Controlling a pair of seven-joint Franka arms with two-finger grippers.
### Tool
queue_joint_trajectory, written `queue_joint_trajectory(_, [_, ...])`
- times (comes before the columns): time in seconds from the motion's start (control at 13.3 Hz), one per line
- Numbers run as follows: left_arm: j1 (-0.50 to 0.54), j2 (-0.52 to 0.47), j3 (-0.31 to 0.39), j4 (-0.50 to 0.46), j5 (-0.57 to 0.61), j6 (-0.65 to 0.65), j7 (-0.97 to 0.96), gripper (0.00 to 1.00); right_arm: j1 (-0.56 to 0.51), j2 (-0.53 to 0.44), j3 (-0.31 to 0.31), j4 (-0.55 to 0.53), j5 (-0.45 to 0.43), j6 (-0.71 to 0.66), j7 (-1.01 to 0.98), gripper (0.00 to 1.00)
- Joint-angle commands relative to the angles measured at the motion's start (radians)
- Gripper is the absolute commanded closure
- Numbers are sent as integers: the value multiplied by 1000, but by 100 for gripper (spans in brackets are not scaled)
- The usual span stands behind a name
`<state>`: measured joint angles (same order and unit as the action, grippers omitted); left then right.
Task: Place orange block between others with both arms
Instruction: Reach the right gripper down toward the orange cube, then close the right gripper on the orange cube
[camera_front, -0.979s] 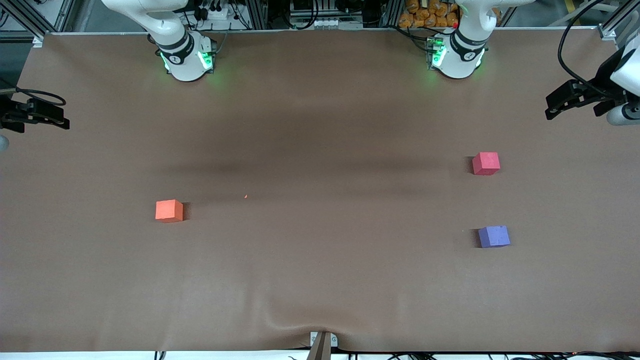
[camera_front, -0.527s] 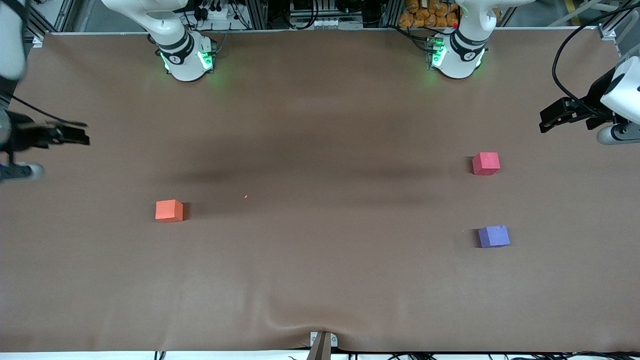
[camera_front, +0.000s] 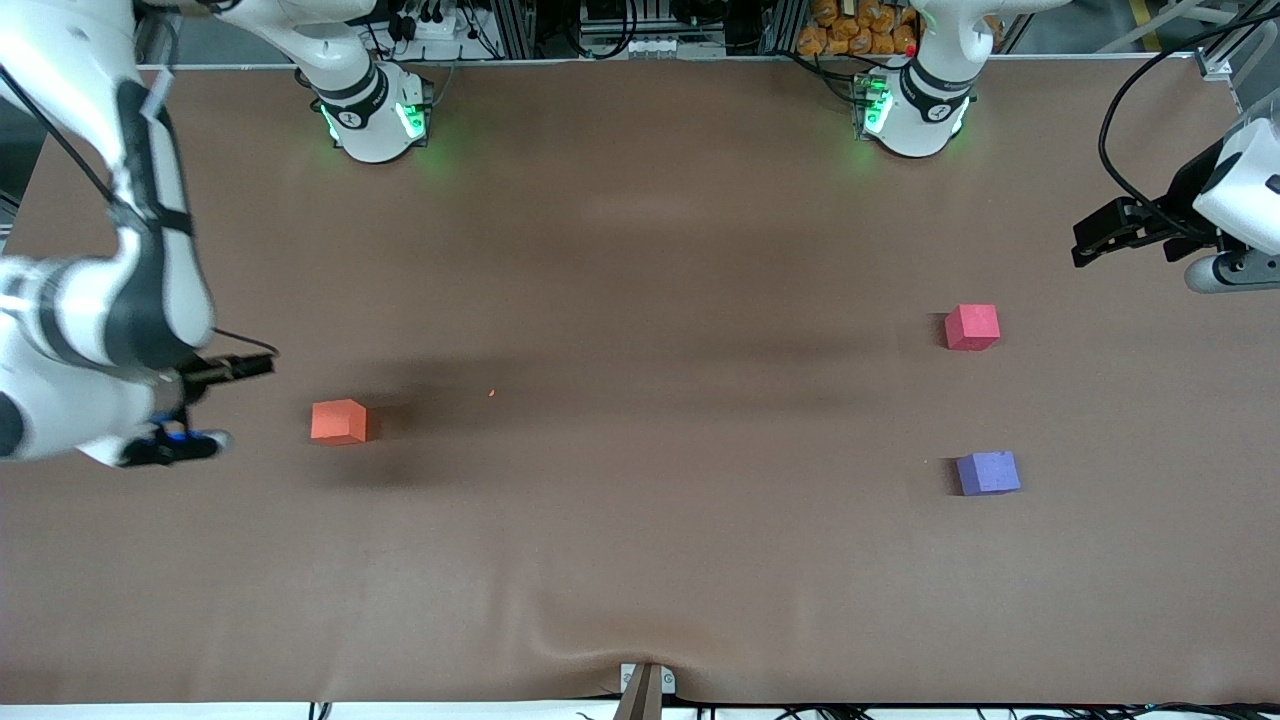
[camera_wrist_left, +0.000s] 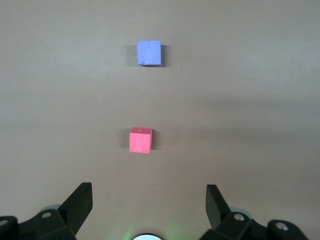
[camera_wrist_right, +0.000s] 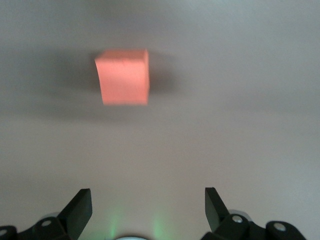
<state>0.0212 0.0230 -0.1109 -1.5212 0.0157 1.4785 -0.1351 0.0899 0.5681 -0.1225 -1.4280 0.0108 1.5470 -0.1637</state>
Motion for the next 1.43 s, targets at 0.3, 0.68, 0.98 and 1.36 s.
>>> queue_joint_trajectory(0.3, [3, 3, 5, -5, -29, -6, 23, 0, 45, 108, -2, -100, 47, 355, 6, 0])
queue_joint_trajectory(0.68, [9, -8, 5, -34, -29, -7, 22, 0, 41, 141, 9, -109, 87, 403, 10, 0])
queue_joint_trajectory(0.98, [9, -6, 5, -40, -28, -7, 23, 0, 45, 148, 9, -135, 86, 450, 4, 0])
queue_joint_trajectory(1.36, [9, -6, 5, -45, -29, -6, 22, 0, 45, 153, 9, -172, 87, 437, 4, 8])
